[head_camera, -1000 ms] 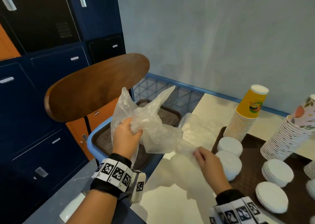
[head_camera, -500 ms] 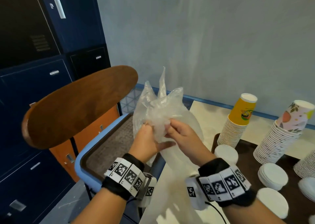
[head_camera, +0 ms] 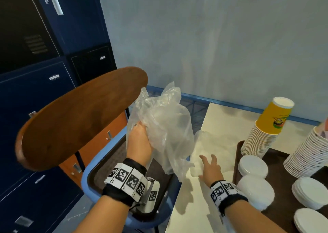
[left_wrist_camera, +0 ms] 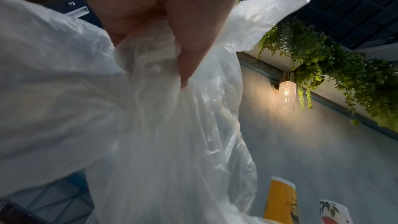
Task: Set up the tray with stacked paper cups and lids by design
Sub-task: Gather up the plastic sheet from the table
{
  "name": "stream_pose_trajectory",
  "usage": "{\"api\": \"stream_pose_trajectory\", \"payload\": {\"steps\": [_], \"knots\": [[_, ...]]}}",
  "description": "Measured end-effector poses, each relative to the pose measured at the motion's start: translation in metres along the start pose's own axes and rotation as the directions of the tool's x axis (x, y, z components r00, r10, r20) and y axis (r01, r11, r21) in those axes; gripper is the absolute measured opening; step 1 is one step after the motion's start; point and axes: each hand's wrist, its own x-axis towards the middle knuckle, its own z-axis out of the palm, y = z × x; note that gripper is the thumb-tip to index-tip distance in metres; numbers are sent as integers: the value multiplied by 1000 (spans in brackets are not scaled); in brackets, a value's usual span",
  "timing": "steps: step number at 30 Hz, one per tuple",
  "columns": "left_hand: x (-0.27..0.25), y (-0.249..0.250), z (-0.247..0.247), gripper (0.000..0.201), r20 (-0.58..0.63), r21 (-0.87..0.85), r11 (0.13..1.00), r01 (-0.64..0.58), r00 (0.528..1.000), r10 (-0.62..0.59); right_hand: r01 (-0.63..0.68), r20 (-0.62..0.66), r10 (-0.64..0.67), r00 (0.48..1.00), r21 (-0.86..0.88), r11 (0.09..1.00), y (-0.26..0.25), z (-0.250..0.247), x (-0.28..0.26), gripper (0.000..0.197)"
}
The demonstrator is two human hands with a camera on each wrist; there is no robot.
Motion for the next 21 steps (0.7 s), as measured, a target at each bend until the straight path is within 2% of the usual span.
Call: {"api": "stream_pose_trajectory", "payload": {"steps": [2,5,7,11,14,18,21], "knots": [[3,-5,3,19,13,-10,1000,-19,1000,19,-43,38,45,998,-32,999,3,11,7,57],[7,-8,3,18,29,-28,999,-19,999,19,-7,10,9,1000,-106,994,2,7,20,34],[12,-13,4,19,52,-27,999,-18,998,19,-9,-5,9,1000,-114,993,-3,-5,28,31],[18,-20,10,18,57,-46,998,-53,997,55,-11,-151,19,988,55,998,-12,-41,35,13],[23,-24,18,17,99,-41,998,-44,994,48,33,-265,14,964,175,984,-8,-71,33,12],[24,-17,31,14,120,-75,992,-97,987,105,152,-461,13,887,318,936,-4,-111,25,20],[20,-6,39,19,123,-89,991,-105,986,115,312,-637,11,771,392,866,-9,-134,10,21]]}}
